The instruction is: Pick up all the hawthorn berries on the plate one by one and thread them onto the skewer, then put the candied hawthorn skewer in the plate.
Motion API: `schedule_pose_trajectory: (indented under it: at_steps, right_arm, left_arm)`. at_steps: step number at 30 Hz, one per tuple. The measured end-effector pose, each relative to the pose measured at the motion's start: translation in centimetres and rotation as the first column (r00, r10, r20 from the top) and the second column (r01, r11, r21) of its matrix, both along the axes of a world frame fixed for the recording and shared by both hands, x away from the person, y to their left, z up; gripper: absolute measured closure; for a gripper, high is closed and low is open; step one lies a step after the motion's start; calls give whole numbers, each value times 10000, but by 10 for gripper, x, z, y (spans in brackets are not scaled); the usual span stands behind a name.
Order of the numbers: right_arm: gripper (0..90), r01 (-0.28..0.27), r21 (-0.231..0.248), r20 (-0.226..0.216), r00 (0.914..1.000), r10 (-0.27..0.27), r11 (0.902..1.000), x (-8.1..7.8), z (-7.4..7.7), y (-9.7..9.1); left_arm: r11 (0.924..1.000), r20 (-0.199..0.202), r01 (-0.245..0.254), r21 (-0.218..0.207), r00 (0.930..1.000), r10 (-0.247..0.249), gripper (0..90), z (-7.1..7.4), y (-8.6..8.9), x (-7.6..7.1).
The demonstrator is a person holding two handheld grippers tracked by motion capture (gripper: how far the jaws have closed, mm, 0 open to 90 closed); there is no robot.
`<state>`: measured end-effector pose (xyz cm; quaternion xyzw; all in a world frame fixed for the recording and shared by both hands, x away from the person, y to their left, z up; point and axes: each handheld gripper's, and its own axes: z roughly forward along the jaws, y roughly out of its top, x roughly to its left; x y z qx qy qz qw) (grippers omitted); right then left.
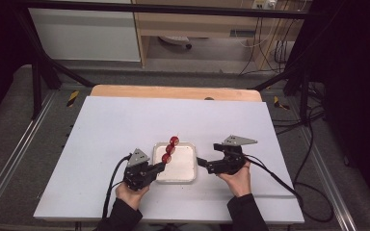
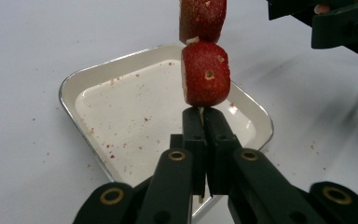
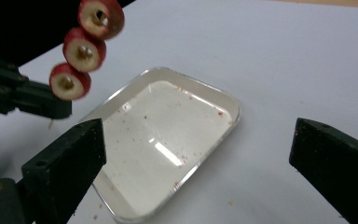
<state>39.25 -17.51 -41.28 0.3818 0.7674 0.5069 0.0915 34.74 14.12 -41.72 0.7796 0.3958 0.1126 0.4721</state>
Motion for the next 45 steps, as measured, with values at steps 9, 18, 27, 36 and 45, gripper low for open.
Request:
schedule_pose_trajectory:
  at_steps: [9, 18, 27, 36, 45]
  right_arm:
    - [7, 59, -888, -278, 9996, -84, 9960, -10, -18, -28]
    - [5, 179, -1326, -299, 9993, -221, 9910, -22, -31, -56]
    - [4, 276, -1628, -311, 9990, -331, 9863, -34, -37, -72]
    - [4, 319, -1682, -317, 9988, -378, 9852, -37, -38, -74]
    - [5, 335, -1610, -308, 9988, -390, 9864, -37, -38, -76]
  left_arm:
    - [9956, -211, 595, 729, 9981, -581, 880, 8, 7, 8]
    - [9824, -507, 1027, 1563, 9941, -959, 879, 17, 3, 22]
    - [9664, -1099, 1199, 2275, 9892, -969, 879, 12, -7, 34]
    - [9538, -1778, 1199, 2755, 9814, -720, 880, 5, -16, 46]
    - [9358, -2263, 1216, 3308, 9729, -464, 880, -1, -25, 48]
